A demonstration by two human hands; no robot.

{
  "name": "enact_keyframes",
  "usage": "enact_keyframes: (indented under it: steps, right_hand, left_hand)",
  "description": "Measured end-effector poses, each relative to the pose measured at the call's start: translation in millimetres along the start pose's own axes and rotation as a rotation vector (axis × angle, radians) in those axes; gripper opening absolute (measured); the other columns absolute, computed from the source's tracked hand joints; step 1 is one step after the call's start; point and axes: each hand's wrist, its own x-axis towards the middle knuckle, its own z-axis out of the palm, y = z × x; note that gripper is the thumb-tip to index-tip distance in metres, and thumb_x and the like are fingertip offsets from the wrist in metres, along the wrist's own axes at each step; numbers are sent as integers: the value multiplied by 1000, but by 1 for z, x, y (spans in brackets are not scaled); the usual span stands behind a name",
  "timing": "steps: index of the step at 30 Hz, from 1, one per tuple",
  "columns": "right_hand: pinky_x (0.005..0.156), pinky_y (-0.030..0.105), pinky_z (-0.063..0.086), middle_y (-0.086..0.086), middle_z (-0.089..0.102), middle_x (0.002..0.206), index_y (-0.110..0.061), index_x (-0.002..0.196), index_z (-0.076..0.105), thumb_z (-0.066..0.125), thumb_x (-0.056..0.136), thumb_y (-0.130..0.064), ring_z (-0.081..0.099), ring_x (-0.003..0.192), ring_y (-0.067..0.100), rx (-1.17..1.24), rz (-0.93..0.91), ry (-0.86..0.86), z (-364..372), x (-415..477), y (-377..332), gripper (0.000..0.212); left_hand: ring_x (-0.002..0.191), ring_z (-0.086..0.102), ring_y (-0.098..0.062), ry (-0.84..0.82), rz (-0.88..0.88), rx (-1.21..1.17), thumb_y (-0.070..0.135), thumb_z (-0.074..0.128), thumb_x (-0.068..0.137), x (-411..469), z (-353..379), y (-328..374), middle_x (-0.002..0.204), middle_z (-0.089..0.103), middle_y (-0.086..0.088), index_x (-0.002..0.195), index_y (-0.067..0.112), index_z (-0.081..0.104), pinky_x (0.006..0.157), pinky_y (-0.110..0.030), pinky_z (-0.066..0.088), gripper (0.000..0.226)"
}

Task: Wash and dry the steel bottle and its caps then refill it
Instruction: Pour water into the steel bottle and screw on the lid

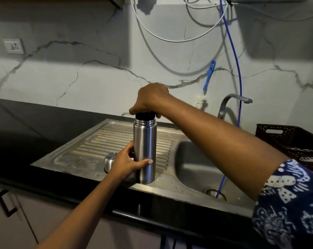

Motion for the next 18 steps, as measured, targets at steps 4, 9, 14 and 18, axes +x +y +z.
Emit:
enact_keyframes:
  steps: [4, 9, 14, 18]
  right_hand:
    - [94, 43, 49, 3, 55, 126, -19, 125, 50, 66, 76, -58, 55, 114, 22, 606, -199, -310, -6, 0, 37, 64]
    - [98, 39, 47, 8, 63, 116, -17, 115, 56, 76, 72, -6, 59, 111, 21, 1198, -461, -258, 57, 7, 50, 48]
    - [93, 44, 51, 8, 67, 98, -15, 97, 61, 79, 69, -6, 64, 97, 24, 1373, -286, 46, 79, 0, 30, 35]
    - [71, 25, 46, 1, 68, 97, -16, 102, 60, 75, 72, -33, 62, 91, 18, 949, 50, 487, 79, -14, 2, 37]
  left_hand:
    - [100, 60, -4, -41, 4, 9, 31, 88, 56, 1, -2, 2, 110, 61, 11, 123, 30, 48, 83, -22, 50, 78]
    - [100, 61, -4, -43, 7, 9, 51, 86, 41, 3, -2, 0, 110, 62, 14, 123, 32, 48, 79, -15, 49, 92]
    - [95, 58, 0, 34, 24, 66, 30, 90, 58, 2, 3, -1, 106, 59, 12, 123, 31, 45, 75, -12, 45, 79]
    - [87, 57, 7, 103, 74, 150, 41, 89, 56, 2, 10, -1, 100, 59, 16, 120, 34, 45, 70, -11, 44, 78]
